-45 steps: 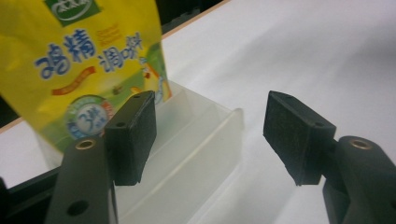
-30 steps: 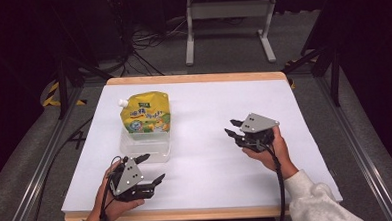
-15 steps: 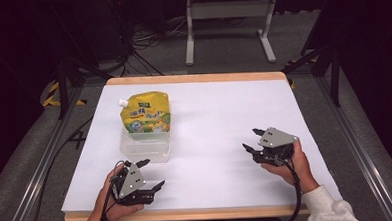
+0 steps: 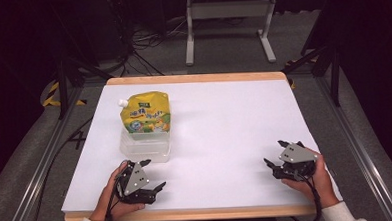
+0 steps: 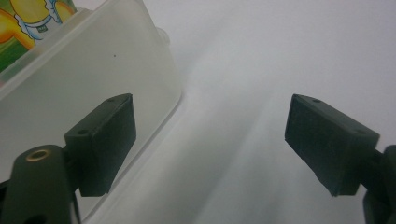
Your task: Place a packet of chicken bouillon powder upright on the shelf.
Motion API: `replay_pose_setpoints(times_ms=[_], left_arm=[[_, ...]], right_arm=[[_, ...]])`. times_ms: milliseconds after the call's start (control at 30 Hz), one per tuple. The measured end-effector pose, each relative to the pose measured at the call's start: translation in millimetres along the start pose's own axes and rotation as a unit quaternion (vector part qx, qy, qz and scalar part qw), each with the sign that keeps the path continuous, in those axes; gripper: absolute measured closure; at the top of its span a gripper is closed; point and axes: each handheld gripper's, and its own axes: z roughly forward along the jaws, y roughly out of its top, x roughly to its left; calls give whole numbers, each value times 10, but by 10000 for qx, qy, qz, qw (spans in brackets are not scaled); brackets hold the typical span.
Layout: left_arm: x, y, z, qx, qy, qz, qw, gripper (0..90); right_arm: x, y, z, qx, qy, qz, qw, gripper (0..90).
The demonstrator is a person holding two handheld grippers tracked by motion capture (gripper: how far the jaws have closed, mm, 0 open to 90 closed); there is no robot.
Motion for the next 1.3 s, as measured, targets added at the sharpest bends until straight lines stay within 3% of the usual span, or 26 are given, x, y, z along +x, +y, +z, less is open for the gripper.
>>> replay_pose_setpoints(times_ms=[167, 200, 400, 567, 733, 1067, 1300], left_arm=[[3, -23, 40, -2, -161, -201, 9997, 126], [2, -24, 41, -10, -180, -215, 9996, 121], [8, -31, 44, -4, -281, -317, 9991, 97], [9, -17, 43, -18, -303, -407, 9987, 87], [-3, -18, 76, 156, -321, -332, 9988, 83], [-12, -6, 83, 244, -259, -284, 9990, 82], [-12, -12, 73, 265, -247, -275, 9990, 84]], right_arm=[[-34, -264, -99, 108, -211, 308, 9992, 211], [-39, -337, -126, 119, -227, 483, 9985, 199], [-55, -511, -238, 1, -238, 910, 9956, 168], [-57, -535, -244, 17, -291, 938, 9952, 147], [-42, -517, -230, 14, -342, 852, 9958, 138], [-24, -498, -223, 15, -492, 785, 9957, 129], [-21, -483, -213, -24, -461, 779, 9959, 130]])
